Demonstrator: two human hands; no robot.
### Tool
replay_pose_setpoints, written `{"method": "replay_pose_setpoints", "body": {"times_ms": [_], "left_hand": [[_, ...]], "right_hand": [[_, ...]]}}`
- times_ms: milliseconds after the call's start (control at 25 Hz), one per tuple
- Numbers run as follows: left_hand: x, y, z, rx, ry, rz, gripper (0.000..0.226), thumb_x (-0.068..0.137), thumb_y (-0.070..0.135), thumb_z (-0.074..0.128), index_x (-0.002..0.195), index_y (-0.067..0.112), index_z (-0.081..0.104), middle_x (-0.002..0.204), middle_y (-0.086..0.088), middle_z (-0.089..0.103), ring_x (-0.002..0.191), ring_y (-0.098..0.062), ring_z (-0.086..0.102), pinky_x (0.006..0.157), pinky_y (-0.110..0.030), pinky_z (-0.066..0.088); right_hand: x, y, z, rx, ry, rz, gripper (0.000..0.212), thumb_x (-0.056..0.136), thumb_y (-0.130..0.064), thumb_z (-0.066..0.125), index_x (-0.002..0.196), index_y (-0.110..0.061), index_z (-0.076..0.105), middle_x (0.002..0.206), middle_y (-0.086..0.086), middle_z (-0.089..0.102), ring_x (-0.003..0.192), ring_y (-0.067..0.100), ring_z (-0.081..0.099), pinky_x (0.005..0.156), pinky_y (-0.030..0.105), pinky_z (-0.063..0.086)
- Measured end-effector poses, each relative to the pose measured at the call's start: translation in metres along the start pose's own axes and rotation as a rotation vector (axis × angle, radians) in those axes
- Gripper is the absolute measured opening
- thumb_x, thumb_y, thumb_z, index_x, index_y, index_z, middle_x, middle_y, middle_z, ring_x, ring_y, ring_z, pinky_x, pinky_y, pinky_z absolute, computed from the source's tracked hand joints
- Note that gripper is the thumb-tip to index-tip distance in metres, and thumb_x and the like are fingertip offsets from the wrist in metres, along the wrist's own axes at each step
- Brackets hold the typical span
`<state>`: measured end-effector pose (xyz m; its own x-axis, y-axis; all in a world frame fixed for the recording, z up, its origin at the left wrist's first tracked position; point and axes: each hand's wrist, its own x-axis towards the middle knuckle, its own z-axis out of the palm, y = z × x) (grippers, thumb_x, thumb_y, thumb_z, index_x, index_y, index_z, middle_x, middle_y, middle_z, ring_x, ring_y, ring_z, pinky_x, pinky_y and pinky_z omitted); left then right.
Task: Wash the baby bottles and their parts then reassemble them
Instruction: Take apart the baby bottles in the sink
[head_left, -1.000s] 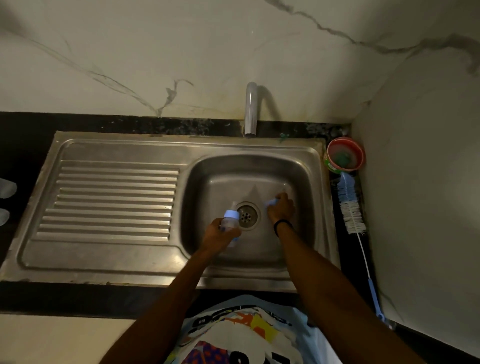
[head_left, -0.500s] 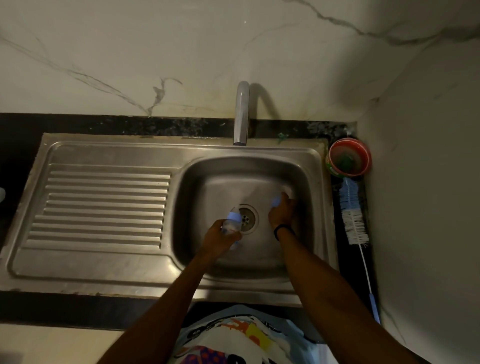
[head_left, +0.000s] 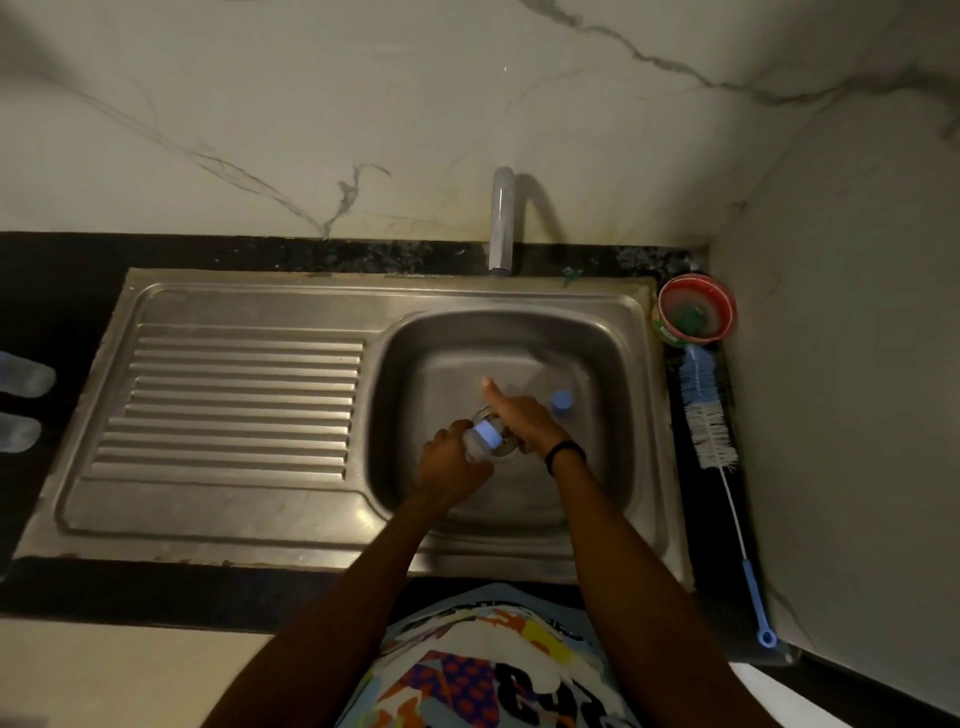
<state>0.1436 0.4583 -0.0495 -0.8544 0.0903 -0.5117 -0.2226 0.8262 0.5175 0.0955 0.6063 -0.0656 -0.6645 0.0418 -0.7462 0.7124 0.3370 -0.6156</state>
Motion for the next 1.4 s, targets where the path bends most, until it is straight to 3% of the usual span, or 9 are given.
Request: {"method": "replay_pose_setpoints", "body": {"times_ms": [200,480,600,800,1000,1120,1200,1280,1400], "left_hand": [[-0.011,-0.011,-0.003,0.266,0.015,0.079,0.09,0.074,0.039,0.084,0.146,0.012,0.037,0.137,-0.01,0.054,0.122,-0.026,0.053,0.106,-0.039,0.042],[-0.023,-0.013,-0.02,-0.01,0.008,0.085,0.052,0.084,0.03,0.079,0.129,0.012,0.06,0.12,-0.003,0.066,0.108,-0.02,0.064,0.09,-0.018,0.046],[-0.019,-0.028,-0.025,-0.214,-0.023,0.099,0.047,0.077,0.029,0.086,0.119,0.019,0.068,0.102,0.009,0.067,0.082,-0.002,0.064,0.071,0.0,0.041],[-0.019,-0.038,-0.038,-0.604,-0.232,0.044,0.026,0.08,0.03,0.084,0.103,0.021,0.076,0.093,0.002,0.078,0.087,-0.012,0.074,0.082,-0.03,0.056],[-0.021,-0.025,-0.029,-1.071,-0.236,-0.305,0.046,0.098,0.045,0.057,0.103,0.002,0.072,0.09,-0.022,0.072,0.068,-0.021,0.067,0.057,-0.027,0.053],[-0.018,-0.022,-0.035,-1.213,-0.152,-0.208,0.034,0.096,0.024,0.065,0.126,0.01,0.057,0.121,-0.017,0.065,0.099,-0.025,0.07,0.08,-0.039,0.06],[-0.014,-0.021,-0.039,-1.181,-0.138,-0.145,0.028,0.096,0.011,0.063,0.124,0.013,0.056,0.12,-0.012,0.062,0.106,-0.025,0.065,0.09,-0.042,0.057],[-0.011,-0.022,-0.035,-1.177,-0.121,-0.219,0.023,0.099,0.022,0.06,0.118,0.009,0.065,0.107,-0.015,0.067,0.09,-0.022,0.067,0.076,-0.035,0.058],[-0.008,-0.03,-0.029,-1.21,-0.173,-0.322,0.049,0.098,0.048,0.056,0.122,0.006,0.066,0.095,-0.018,0.063,0.074,-0.024,0.06,0.062,-0.031,0.052]], "right_hand": [[-0.01,0.007,0.014,-0.383,-0.068,-0.161,0.076,0.076,-0.086,0.045,0.098,-0.021,0.076,0.094,-0.002,0.075,0.089,0.017,0.069,0.087,0.035,0.056],[-0.017,0.018,0.013,-0.018,-0.074,-0.114,0.06,0.073,-0.064,0.07,0.089,-0.007,0.076,0.074,0.004,0.074,0.071,0.02,0.071,0.071,0.034,0.061],[-0.027,0.018,0.012,0.078,-0.065,-0.127,0.051,0.084,-0.048,0.069,0.086,0.003,0.071,0.057,0.004,0.061,0.051,0.013,0.055,0.047,0.022,0.043],[-0.035,0.016,0.011,0.111,-0.118,-0.175,0.05,0.08,-0.039,0.066,0.09,0.01,0.065,0.062,0.01,0.053,0.048,0.012,0.044,0.044,0.023,0.034],[-0.028,0.005,0.016,0.161,-0.093,-0.219,0.045,0.082,-0.047,0.072,0.072,-0.003,0.069,0.061,0.012,0.06,0.056,0.02,0.054,0.054,0.026,0.044],[-0.025,0.001,0.014,0.166,0.001,-0.161,0.044,0.083,-0.05,0.07,0.067,-0.008,0.068,0.056,0.01,0.062,0.048,0.014,0.055,0.047,0.022,0.042],[-0.024,0.002,0.012,0.196,0.029,-0.138,0.044,0.083,-0.049,0.069,0.068,-0.008,0.068,0.056,0.009,0.062,0.047,0.014,0.054,0.046,0.021,0.041],[-0.023,0.004,0.01,0.246,-0.015,-0.163,0.045,0.084,-0.048,0.07,0.075,-0.004,0.069,0.061,0.012,0.061,0.053,0.016,0.054,0.05,0.024,0.041],[-0.022,0.003,0.007,0.337,-0.124,-0.202,0.04,0.084,-0.036,0.073,0.098,0.001,0.069,0.076,0.014,0.061,0.066,0.022,0.052,0.059,0.031,0.042]]}}
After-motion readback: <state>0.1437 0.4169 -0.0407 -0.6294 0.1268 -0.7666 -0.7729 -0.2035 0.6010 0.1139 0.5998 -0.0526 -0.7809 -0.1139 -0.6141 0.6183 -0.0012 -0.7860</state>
